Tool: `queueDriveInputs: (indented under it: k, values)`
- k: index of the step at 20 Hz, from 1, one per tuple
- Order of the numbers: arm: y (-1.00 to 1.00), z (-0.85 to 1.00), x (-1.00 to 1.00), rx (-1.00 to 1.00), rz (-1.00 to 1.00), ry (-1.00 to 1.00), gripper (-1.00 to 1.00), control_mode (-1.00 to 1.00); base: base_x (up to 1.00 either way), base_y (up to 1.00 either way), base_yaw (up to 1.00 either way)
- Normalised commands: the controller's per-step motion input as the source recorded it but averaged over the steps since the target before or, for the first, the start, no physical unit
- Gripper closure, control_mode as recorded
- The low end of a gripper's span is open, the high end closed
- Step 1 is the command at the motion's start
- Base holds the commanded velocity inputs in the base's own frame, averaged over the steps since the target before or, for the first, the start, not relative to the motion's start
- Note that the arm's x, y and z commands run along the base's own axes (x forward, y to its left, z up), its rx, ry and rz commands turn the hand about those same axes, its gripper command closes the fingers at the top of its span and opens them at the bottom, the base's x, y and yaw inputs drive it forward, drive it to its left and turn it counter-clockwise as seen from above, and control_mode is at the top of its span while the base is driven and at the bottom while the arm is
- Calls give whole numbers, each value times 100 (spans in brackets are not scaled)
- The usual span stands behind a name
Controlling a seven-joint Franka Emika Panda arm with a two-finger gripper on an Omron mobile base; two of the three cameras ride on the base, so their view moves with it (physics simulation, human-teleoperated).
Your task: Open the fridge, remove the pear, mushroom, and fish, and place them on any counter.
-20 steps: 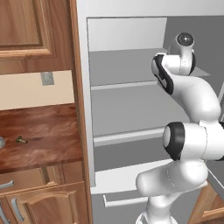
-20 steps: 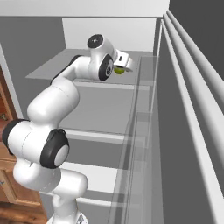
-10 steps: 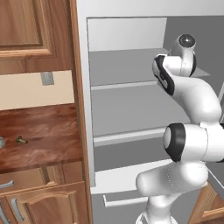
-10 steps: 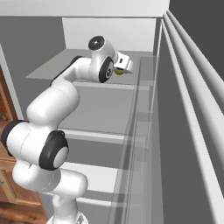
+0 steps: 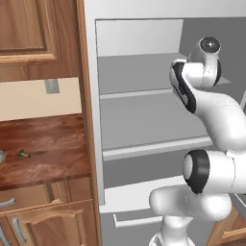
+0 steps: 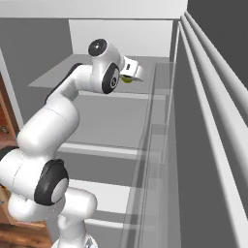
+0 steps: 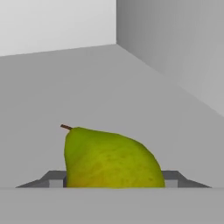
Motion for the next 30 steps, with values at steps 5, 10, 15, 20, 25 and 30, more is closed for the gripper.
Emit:
queueDriveInputs:
  k: [5,10,15,20,25,30]
  values:
    - [63,19,-100,-4,0,0,100,-100,0,0,0]
    - [71,76,-100,-1,1,3,100,-100,0,0,0]
    - [46,81,-100,0,7,7,100,-100,0,0,0]
    - [32,5,-100,0,16,2,100,-100,0,0,0]
    - [38,-46,-86,0,12,0,100,-100,0,0,0]
    - [33,-33,-61,0,8,0,100,-100,0,0,0]
